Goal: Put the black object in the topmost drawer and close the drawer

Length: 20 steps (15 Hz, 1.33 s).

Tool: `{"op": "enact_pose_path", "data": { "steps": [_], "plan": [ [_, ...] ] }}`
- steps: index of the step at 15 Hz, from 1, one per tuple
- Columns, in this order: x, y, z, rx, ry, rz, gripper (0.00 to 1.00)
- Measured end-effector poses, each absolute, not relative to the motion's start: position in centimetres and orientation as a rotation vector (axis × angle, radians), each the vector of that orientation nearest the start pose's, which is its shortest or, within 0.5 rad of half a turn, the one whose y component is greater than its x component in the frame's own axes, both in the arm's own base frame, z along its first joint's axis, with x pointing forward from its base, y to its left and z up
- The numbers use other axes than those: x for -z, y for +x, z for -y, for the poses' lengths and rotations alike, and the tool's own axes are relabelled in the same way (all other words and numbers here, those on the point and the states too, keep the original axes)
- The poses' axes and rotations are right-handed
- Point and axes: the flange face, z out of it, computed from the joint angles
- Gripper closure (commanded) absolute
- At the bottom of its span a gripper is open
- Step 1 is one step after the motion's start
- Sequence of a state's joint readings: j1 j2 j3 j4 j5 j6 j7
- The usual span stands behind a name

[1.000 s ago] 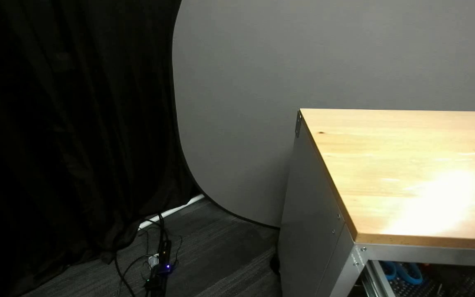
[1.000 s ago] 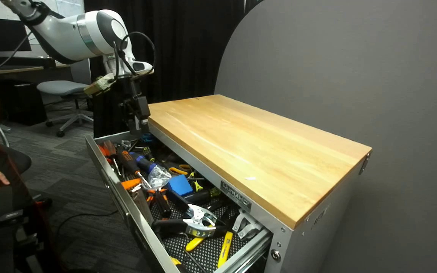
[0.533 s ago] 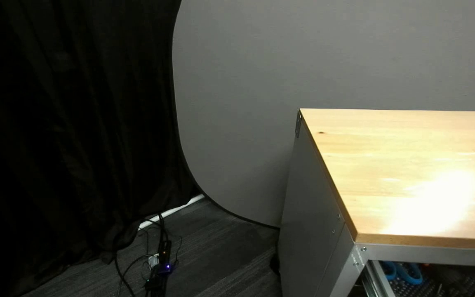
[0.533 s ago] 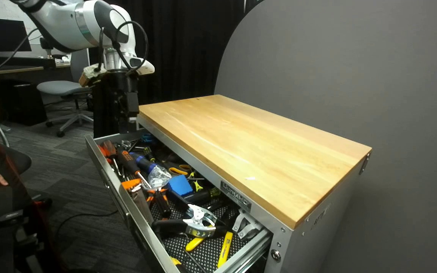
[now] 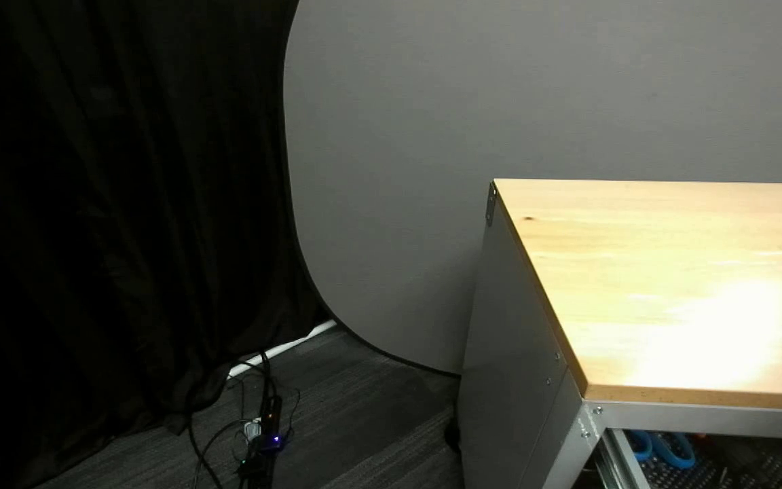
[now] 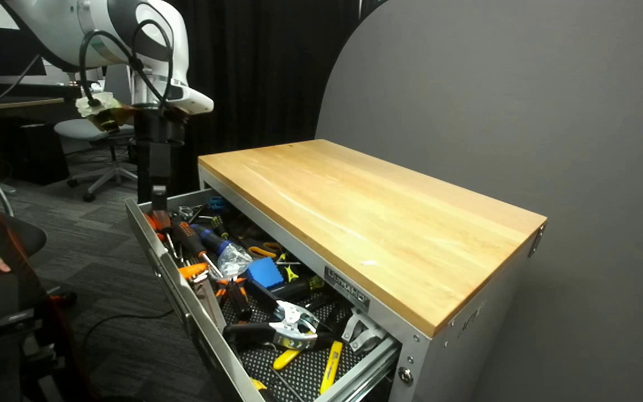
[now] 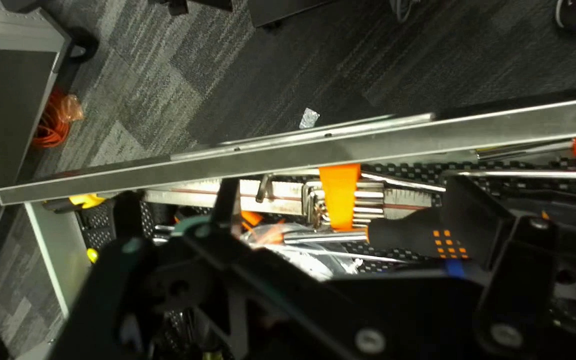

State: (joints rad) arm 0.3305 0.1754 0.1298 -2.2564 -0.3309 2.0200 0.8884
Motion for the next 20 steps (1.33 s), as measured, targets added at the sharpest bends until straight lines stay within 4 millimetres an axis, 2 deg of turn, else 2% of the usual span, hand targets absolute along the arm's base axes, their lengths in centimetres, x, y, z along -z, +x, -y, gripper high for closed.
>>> {"op": "enact_pose_path", "data": {
  "steps": [4,5,6,8,9,10,14,20],
  "plan": [
    [-24.0,42.8,-17.9,-0.310,-3.523,-0.433,0.00],
    [-23.5,42.5,-17.4,-0.316,-3.511,-0.447,0.05],
    [-23.1,42.2,-16.9,-0.321,-3.496,-0.464,0.26],
    [-22.2,41.8,-16.0,-0.337,-3.467,-0.495,0.30],
    [-21.9,41.6,-15.7,-0.345,-3.457,-0.498,0.39],
    [-21.6,41.5,-15.4,-0.351,-3.448,-0.499,0.11],
    [-20.4,41.5,-15.0,-0.372,-3.431,-0.452,0.00],
    [-18.3,42.0,-14.8,-0.432,-3.424,-0.322,0.00]
  ]
}}
